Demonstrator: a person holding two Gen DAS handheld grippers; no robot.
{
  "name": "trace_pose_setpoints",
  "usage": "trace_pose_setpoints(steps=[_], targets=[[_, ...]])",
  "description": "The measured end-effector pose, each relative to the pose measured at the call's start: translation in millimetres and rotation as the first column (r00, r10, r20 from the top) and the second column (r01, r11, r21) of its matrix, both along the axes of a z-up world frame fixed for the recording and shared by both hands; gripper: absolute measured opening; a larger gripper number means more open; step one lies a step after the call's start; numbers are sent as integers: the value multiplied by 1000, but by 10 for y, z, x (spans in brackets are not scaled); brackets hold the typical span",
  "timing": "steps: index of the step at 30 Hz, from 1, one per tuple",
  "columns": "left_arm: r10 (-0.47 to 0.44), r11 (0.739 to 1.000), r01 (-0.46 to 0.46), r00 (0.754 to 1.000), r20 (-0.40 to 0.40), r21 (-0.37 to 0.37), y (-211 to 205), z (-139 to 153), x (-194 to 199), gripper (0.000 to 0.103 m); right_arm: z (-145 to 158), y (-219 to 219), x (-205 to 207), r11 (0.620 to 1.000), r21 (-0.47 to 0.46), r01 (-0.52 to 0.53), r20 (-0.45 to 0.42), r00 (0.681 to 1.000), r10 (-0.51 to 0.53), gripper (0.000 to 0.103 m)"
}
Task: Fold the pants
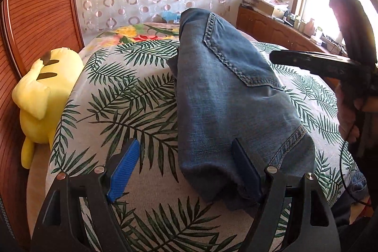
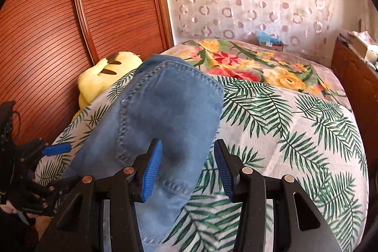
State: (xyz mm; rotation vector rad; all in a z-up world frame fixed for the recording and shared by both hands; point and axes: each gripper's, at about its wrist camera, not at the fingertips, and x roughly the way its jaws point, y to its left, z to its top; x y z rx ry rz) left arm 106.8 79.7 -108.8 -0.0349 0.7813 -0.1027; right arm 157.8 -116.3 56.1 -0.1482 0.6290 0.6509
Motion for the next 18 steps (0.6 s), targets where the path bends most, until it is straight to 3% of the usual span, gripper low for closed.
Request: trace_pose_setpoints(steps=[10, 18], targets=[[-19, 998, 15, 997, 69, 56, -18, 500, 270, 80, 125, 2, 439, 1000, 13, -18, -9, 1000, 19, 48], [-30, 997, 27, 999, 45, 67, 13, 649, 1018, 80, -27, 339, 886, 996, -15, -87, -80, 993, 85, 48]])
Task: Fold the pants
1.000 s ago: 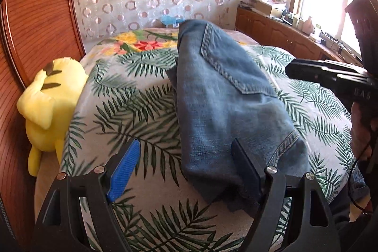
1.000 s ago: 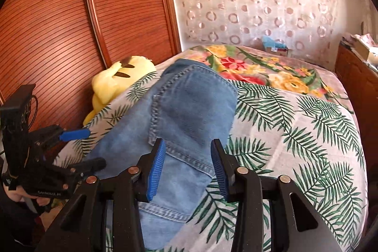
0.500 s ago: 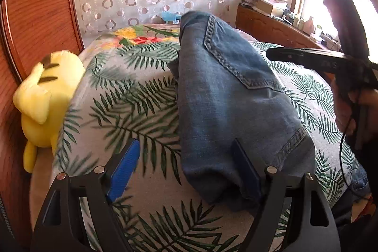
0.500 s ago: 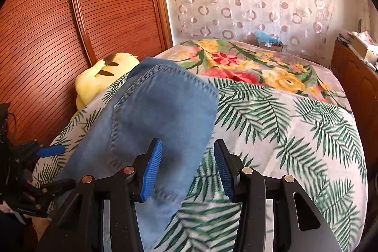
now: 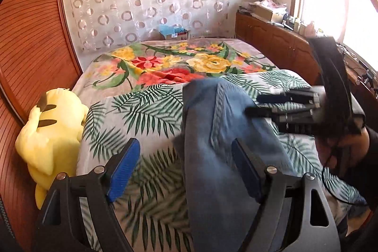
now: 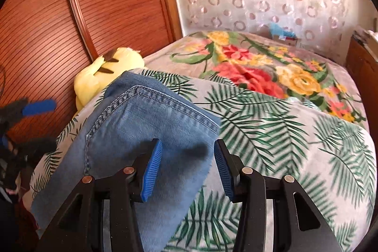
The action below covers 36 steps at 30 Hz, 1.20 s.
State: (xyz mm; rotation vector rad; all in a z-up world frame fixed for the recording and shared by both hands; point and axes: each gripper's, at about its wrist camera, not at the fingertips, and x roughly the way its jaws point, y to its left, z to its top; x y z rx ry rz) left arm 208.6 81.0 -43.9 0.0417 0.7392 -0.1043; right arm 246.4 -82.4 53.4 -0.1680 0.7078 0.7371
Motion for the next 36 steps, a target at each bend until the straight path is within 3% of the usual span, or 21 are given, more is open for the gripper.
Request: trace_pose_setpoints(steps=[7, 11, 14, 18, 22, 24, 28, 29, 36], targets=[[8, 1000, -10, 997, -76, -24, 116, -187, 485, 80, -98, 169, 224, 999, -17, -46, -34, 998, 46, 50], [-6, 998, -2, 994, -112, -69, 132, -283, 607, 80, -70, 53, 360, 1000, -11, -20, -78, 997, 19, 66], [-25, 996, 15, 992, -123, -84, 113, -348, 663, 80, -115, 26, 442, 1000, -20, -19, -111, 994, 16, 70], [-45, 994, 30, 989, -144, -106, 111, -449, 663, 69, -205, 67, 577, 998, 38, -52, -206, 977, 59, 70], [-74, 987, 49, 985, -157, -155, 129, -513, 619, 50, -295, 141, 629, 993, 66, -95, -242, 964, 108, 70], [-93, 983, 66, 983, -157, -174, 116, -524, 582, 37, -296, 165, 670, 992, 66, -106, -246, 962, 119, 63], [-89, 982, 63, 986, -142, -181, 109, -441, 473, 21, -182, 181, 700, 986, 72, -151, -240, 957, 165, 32], [-84, 981, 60, 988, -129, -185, 128, -387, 432, 18, -143, 188, 705, 984, 82, -161, -236, 956, 176, 28], [-6, 979, 9, 1000, 13, -202, 510, 194, 103, 17, 432, 542, 618, 953, 103, -284, -137, 945, 297, 24]])
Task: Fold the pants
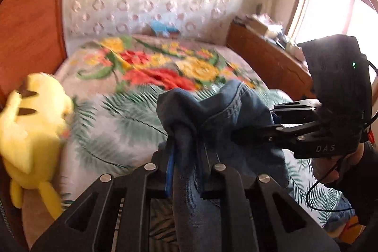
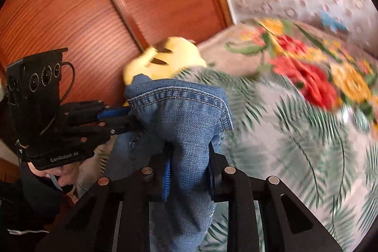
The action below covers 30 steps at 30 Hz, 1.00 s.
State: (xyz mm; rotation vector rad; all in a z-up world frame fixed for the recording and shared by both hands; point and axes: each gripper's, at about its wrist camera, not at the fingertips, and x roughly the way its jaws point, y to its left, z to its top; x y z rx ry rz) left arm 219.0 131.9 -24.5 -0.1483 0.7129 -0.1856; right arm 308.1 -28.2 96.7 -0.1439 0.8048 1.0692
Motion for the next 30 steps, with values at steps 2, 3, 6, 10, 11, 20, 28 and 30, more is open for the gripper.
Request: trace_pose_setpoints(steps=[2, 3, 6, 10, 11, 20, 28, 30], targets=[[35, 999, -35, 999, 30, 8, 145, 99, -75, 17, 150, 151, -45, 999, 11, -39, 29, 999, 39, 24], [61, 998, -62, 997, 44, 8, 255, 155, -109, 17, 223, 253, -55, 998, 14, -59, 45, 997, 59, 24], [133, 991, -134, 988, 78, 6, 594, 276, -157, 17, 379, 614, -105, 993, 33, -111, 87, 990, 108, 24], [206, 977, -210, 973, 103, 25, 991, 407, -122, 17, 428, 1030, -67, 983, 87, -161, 84, 985, 153, 24], [215, 975, -220, 971, 108, 34, 1056, 432, -101, 17, 436, 1117, -37, 980, 102, -168, 78, 984, 161, 24], [200, 975, -201, 980, 13, 97, 1280, 113, 689, 17, -157, 1402, 761, 989, 130, -68, 29, 998, 64, 24], [173, 981, -164, 981, -90, 100, 1084, -354, 934, 17, -900, 1443, 1377, 996, -36, 78, -15, 997, -78, 48], [176, 982, -167, 980, -94, 93, 1058, -357, 894, 17, -987, 1513, 1485, 988, -95, 120, -3, 993, -121, 52]])
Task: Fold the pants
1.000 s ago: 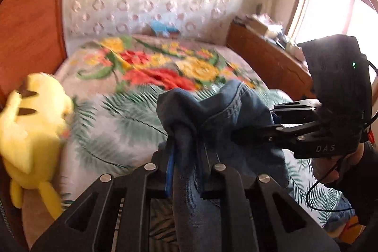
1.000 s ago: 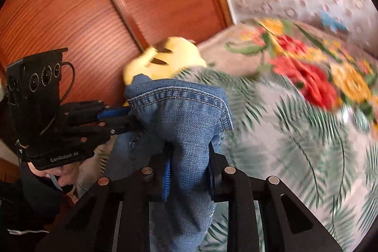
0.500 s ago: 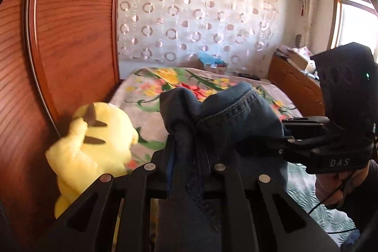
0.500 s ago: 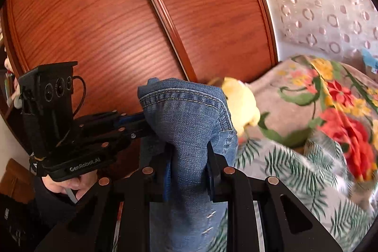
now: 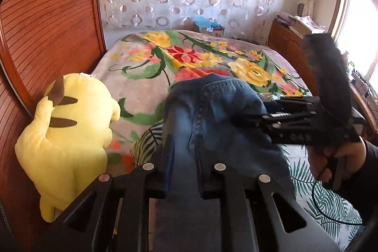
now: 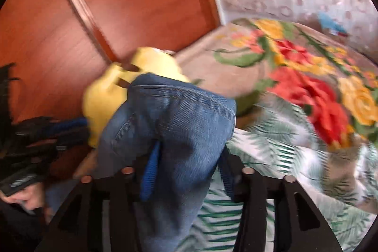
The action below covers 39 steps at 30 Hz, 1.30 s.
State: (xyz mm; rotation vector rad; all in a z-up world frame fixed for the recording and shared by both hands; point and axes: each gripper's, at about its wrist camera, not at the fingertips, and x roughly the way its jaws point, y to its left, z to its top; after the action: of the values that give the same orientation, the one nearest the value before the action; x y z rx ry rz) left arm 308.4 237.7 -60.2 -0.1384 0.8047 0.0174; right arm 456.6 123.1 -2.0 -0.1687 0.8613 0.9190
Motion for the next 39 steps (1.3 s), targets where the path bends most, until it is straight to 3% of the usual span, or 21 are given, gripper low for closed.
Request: trace_pose_setpoints(steps=[3, 7, 10, 11, 13, 16, 22, 26, 29, 36, 39], targets=[[7, 1000, -7, 1000, -4, -5, -32, -5, -76, 17, -37, -51, 115, 1000, 14, 27, -18, 999, -27, 56], [1, 1000, -1, 1000, -2, 7, -124, 2, -238, 17, 142, -119, 92, 996, -12, 85, 77, 993, -84, 56], [-10, 1000, 10, 1000, 3, 6, -193, 23, -346, 17, 314, -140, -46, 996, 28, 80, 139, 987, -83, 55], [-10, 1000, 10, 1000, 3, 6, -230, 26, -386, 17, 349, -133, -122, 997, 43, 63, 153, 986, -68, 43], [-8, 1000, 8, 1000, 1, 4, -266, 5, -470, 17, 318, -97, -272, 999, 54, -1, 161, 987, -7, 29], [-2, 1000, 2, 1000, -19, -4, -295, -85, -575, 17, 190, 63, -364, 999, 17, -30, 179, 984, 26, 25], [31, 999, -30, 996, -89, 11, -300, -386, -654, 17, -256, 366, -143, 996, -87, -4, 150, 988, 17, 25], [39, 999, -38, 996, -76, 16, -313, -365, -698, 17, -229, 350, -185, 997, -71, 14, 151, 989, -3, 25], [43, 999, -41, 997, -65, 25, -365, -293, -724, 18, 31, 166, -398, 999, -39, 17, 153, 988, -11, 25], [13, 999, -13, 1000, -1, 39, -593, -16, -823, 33, 318, -477, -995, 998, 33, 45, 189, 981, -51, 25], [-5, 999, 3, 999, 33, 53, -716, 122, -868, 47, 426, -794, -1269, 995, 66, 69, 214, 973, -82, 25]])
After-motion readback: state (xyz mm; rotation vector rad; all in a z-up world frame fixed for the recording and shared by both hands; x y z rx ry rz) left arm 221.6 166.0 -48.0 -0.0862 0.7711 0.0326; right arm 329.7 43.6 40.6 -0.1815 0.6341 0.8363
